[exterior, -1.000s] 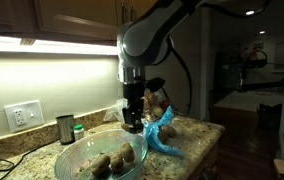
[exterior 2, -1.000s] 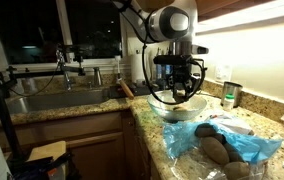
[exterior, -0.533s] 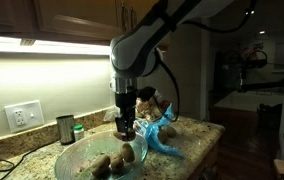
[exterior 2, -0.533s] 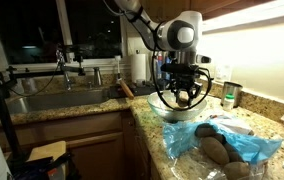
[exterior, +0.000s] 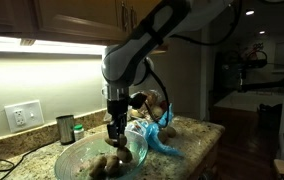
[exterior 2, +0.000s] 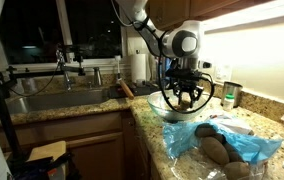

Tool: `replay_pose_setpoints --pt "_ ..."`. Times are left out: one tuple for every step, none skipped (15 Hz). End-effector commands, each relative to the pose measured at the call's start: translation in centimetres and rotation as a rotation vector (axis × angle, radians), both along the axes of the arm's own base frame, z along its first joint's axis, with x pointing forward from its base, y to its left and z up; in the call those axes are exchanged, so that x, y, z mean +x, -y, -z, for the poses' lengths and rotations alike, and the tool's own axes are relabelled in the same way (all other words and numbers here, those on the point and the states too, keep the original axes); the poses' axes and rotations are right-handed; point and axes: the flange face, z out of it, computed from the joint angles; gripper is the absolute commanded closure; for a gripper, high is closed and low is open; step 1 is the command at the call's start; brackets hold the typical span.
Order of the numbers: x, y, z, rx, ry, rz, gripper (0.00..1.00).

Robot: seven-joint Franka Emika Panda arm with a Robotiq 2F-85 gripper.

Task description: Remove three potatoes from the plastic bag and place them in the glass bowl on the left

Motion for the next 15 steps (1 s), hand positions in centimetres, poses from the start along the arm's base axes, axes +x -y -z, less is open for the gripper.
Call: replay_pose_setpoints --pt "1.1 -0.8 -0.1 0.009 0.022 -0.028 0.69" --pt "1.2 -1.0 -0.1 0.011 0.023 -0.031 0.69" --pt "1.3 -1.2 0.0 0.013 0.023 -0.034 0.69" --pt "1.4 -1.5 0.1 0.014 0.023 -0.037 0.69" --pt "1.4 -1.5 0.3 0.016 0.021 -0.039 0.69" --pt "1.5 -1.7 0.4 0.018 0.018 -0.038 0.69" --pt "1.5 -1.9 0.5 0.017 0.013 -0.038 0.69" --pt "1.4 -1.9 0.5 0.016 0.011 -0.04 0.19" --pt "1.3 -1.6 0.7 0.013 0.009 -0.038 0.18" --pt "1.3 -1.6 0.8 0.012 0.007 -0.037 0.14" --pt "1.2 -1.6 0.9 0.012 0.003 -0.035 0.06" --pt "1.1 -1.6 1.0 0.011 0.0 -0.033 0.03" --pt "1.0 -1.6 1.1 0.009 -0.004 -0.03 0.0" --pt "0.8 -1.8 1.3 0.005 -0.011 -0.027 0.0" --pt "0.8 -1.7 1.3 -0.001 -0.016 -0.021 0.0"
